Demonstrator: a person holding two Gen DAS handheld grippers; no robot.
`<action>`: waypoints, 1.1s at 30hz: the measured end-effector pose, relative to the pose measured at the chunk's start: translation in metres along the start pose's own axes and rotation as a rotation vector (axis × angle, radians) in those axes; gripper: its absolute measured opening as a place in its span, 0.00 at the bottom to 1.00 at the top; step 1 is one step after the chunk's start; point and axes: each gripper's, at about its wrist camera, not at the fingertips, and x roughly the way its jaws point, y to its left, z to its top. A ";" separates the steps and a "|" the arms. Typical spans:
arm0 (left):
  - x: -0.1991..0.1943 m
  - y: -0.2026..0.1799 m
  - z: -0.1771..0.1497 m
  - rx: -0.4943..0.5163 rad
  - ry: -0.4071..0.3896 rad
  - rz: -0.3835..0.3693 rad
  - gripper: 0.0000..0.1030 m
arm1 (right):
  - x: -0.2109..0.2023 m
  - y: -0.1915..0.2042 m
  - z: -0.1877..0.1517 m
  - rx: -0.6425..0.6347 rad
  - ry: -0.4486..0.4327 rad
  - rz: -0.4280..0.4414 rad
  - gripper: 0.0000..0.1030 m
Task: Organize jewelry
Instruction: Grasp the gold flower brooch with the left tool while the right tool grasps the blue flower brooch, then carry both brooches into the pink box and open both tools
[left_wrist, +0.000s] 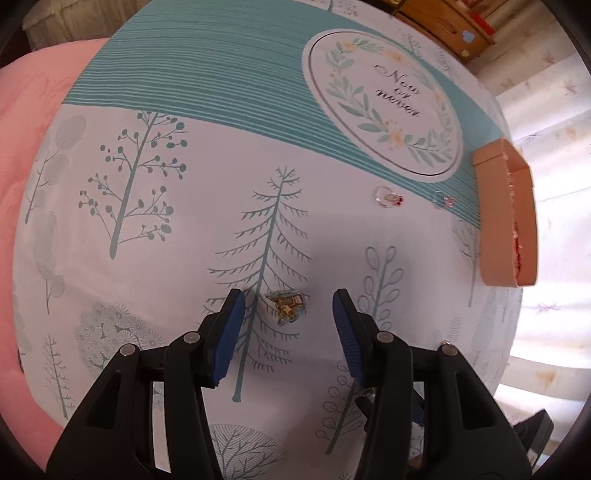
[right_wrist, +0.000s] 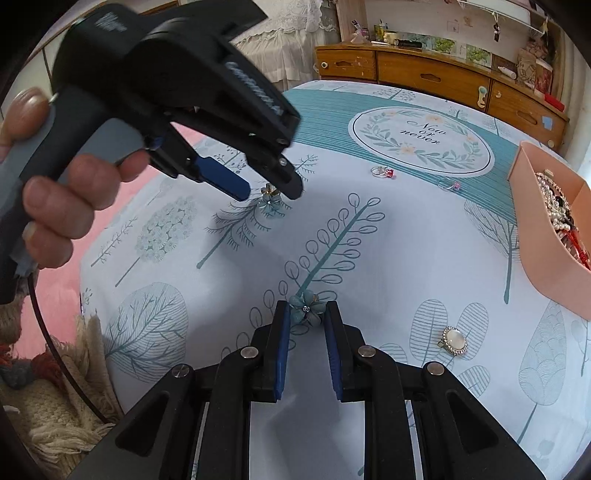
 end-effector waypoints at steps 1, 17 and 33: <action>0.003 -0.002 0.001 -0.006 0.011 0.013 0.45 | 0.000 -0.001 0.000 0.002 -0.001 0.003 0.18; 0.001 -0.001 -0.001 0.004 0.022 0.042 0.19 | -0.006 -0.009 -0.003 0.050 -0.015 0.029 0.18; -0.077 -0.154 -0.005 0.413 -0.225 -0.136 0.19 | -0.136 -0.117 0.025 0.398 -0.282 -0.173 0.18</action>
